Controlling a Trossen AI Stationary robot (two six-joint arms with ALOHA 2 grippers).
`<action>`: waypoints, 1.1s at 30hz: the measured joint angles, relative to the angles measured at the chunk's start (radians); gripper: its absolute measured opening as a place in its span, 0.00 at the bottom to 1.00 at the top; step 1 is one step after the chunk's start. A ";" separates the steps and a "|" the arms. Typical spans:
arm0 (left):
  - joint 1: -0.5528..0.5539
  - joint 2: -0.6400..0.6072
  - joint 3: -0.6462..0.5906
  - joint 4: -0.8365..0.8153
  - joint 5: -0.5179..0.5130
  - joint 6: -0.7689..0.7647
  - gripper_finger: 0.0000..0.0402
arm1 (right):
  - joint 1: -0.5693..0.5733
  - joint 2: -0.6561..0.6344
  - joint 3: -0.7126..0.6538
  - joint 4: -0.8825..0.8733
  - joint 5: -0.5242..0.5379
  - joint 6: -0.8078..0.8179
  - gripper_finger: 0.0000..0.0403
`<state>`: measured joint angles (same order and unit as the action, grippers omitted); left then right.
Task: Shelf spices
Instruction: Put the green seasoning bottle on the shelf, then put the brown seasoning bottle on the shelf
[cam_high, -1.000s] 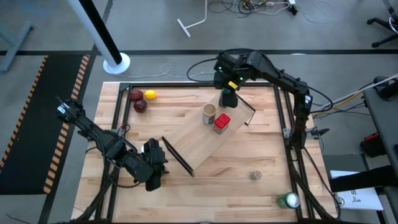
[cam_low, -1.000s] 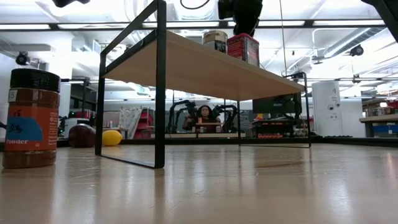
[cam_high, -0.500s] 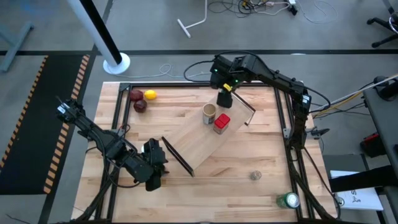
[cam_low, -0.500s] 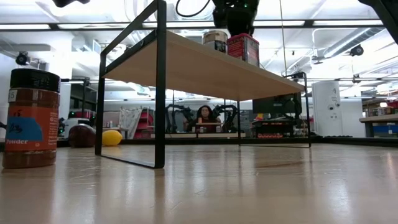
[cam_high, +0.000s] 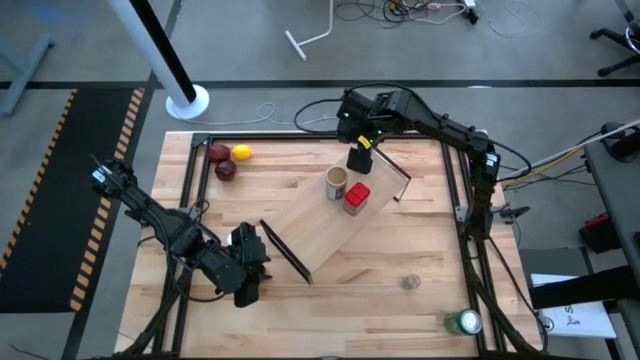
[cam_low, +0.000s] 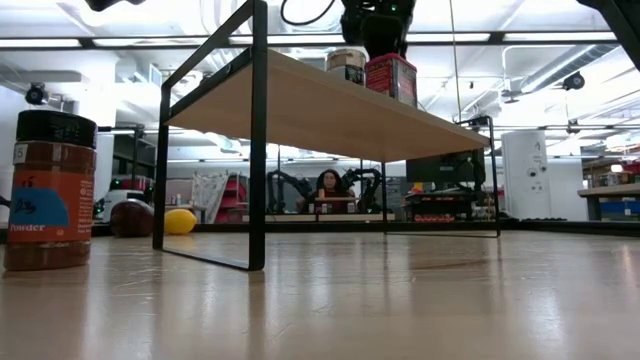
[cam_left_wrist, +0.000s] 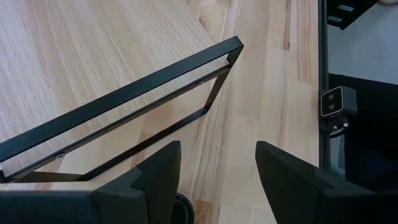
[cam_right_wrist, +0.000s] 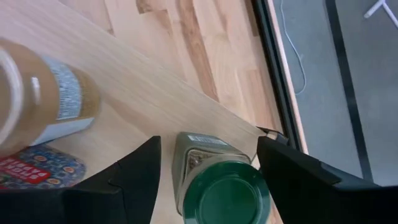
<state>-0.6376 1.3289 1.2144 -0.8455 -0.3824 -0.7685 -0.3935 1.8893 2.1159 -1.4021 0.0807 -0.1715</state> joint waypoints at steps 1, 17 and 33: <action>0.000 0.000 0.000 0.000 0.000 0.000 0.49 | 0.002 0.000 0.000 -0.002 -0.001 0.002 0.60; 0.000 0.000 0.000 0.001 0.000 0.000 0.49 | -0.002 -0.051 0.004 0.033 0.032 0.054 0.68; -0.011 0.002 0.000 0.001 -0.001 -0.008 0.49 | 0.051 -0.259 -0.079 -0.167 -0.055 0.215 0.61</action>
<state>-0.6483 1.3307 1.2144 -0.8448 -0.3834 -0.7761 -0.3422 1.6300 2.0367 -1.5690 0.0252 0.0437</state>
